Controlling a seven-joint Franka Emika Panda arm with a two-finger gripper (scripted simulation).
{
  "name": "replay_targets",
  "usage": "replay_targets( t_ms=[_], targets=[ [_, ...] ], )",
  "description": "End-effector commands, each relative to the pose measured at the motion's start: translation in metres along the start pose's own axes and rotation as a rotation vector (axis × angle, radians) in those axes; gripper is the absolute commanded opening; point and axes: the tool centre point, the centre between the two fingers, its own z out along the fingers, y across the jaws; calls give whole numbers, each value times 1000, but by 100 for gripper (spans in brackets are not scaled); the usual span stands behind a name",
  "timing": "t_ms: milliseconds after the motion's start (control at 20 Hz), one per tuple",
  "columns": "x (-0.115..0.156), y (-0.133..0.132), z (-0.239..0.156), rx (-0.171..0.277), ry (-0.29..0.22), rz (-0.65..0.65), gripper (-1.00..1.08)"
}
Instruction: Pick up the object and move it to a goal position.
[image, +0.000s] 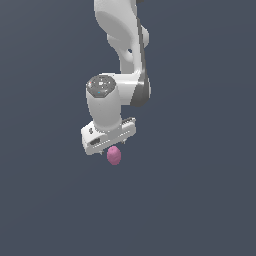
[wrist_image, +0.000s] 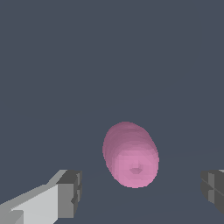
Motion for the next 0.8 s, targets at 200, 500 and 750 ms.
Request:
replay_targets(
  t_ms=[200, 500, 750],
  targets=[
    [0, 0, 6, 0, 0, -1, 100],
    [-1, -1, 36, 0, 0, -3, 100],
    [-1, 0, 50, 0, 0, -4, 100]
  ],
)
